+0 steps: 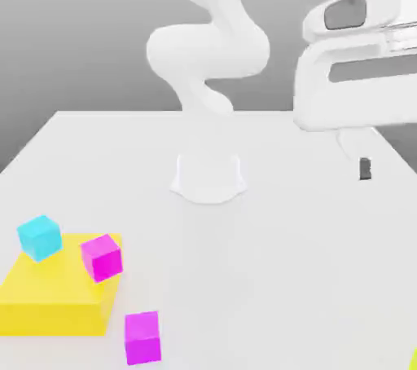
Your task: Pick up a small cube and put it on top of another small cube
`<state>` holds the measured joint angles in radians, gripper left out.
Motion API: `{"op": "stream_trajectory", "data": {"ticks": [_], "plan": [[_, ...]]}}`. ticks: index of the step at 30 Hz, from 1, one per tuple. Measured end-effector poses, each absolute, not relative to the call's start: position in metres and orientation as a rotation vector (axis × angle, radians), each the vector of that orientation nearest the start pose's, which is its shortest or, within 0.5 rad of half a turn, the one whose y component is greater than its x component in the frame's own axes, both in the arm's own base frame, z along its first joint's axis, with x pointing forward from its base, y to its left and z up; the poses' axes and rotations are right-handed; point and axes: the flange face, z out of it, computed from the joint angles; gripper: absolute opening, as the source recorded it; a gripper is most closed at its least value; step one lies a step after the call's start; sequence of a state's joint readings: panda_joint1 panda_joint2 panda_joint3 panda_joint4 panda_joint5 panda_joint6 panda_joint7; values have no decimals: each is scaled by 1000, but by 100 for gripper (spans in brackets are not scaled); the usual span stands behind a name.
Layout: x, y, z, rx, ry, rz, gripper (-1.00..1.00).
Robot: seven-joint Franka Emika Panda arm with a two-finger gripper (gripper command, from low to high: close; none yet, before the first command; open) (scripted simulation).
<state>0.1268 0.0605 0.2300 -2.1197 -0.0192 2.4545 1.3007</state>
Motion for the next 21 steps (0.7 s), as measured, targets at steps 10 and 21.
{"op": "stream_trajectory", "data": {"ticks": [10,21], "plan": [[533,283,238,-2712,1491,-46,0],[522,301,137,-2738,1532,-1,-100]]}}
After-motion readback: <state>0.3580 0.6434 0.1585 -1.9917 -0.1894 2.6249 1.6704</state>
